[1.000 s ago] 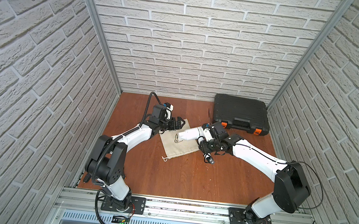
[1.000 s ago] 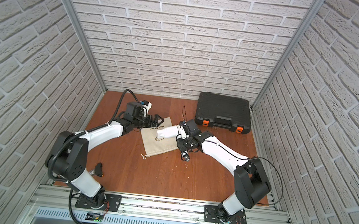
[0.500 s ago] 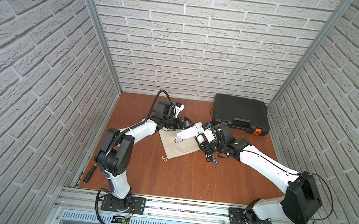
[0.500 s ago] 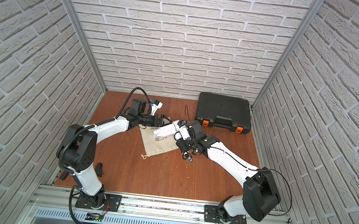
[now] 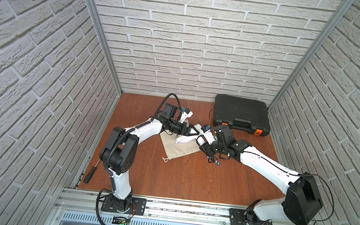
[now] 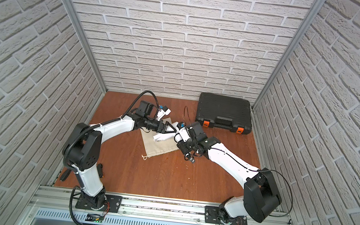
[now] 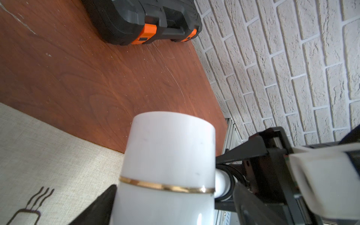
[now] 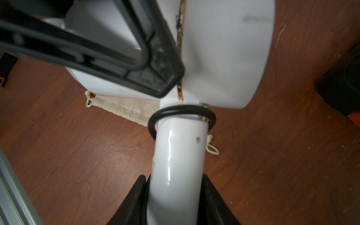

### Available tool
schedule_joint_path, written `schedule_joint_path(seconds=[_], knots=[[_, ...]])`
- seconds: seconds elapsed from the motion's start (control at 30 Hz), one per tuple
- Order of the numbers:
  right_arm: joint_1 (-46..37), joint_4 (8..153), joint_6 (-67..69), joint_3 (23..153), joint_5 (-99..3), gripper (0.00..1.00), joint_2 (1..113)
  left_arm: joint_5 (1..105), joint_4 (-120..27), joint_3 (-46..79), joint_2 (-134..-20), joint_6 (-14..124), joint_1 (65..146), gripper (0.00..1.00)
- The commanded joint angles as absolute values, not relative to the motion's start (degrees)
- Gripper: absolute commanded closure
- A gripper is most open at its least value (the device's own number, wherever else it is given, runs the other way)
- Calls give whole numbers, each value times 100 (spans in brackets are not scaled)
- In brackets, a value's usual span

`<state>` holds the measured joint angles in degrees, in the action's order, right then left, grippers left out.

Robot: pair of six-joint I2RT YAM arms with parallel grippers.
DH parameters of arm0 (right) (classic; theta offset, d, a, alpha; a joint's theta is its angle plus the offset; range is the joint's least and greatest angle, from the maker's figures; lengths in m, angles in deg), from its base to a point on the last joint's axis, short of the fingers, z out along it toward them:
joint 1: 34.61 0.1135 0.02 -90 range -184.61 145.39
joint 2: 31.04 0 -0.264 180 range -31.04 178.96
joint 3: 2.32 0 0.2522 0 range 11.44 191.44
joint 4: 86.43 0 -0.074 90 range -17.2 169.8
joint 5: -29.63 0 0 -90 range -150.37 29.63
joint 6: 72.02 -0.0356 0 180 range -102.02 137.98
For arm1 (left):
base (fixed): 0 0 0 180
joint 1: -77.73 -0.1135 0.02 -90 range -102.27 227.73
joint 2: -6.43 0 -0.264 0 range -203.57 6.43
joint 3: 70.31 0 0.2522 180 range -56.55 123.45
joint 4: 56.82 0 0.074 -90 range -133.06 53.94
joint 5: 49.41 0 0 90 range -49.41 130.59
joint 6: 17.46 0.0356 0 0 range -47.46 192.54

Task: Pack away hair dryers
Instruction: Fold the hair dryer.

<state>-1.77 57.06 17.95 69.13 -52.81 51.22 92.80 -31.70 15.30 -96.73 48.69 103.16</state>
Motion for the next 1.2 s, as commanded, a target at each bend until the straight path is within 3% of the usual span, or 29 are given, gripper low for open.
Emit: schedule_joint_path(seconds=[0.0,0.1,0.37,0.63,0.8,1.17], knots=[[-139,6655,1735,6941,-5184,97,4826,9561,-2860,1533,-9722,5060,10438,10],[-139,6768,1657,6944,-5156,97,4759,9567,-2828,1538,-9744,5083,10496,16],[-139,7105,1395,6875,-5081,97,4539,9599,-3206,1540,-9793,4825,10617,49],[-131,7553,817,6720,-5124,97,4440,9515,-4991,1014,-9628,3604,10638,78],[-113,7886,-58,6761,-5250,97,4548,8603,-6150,552,-9355,2822,10708,99],[31,8814,-1416,6724,-5173,97,4715,6708,-6652,174,-8893,2287,10743,100]])
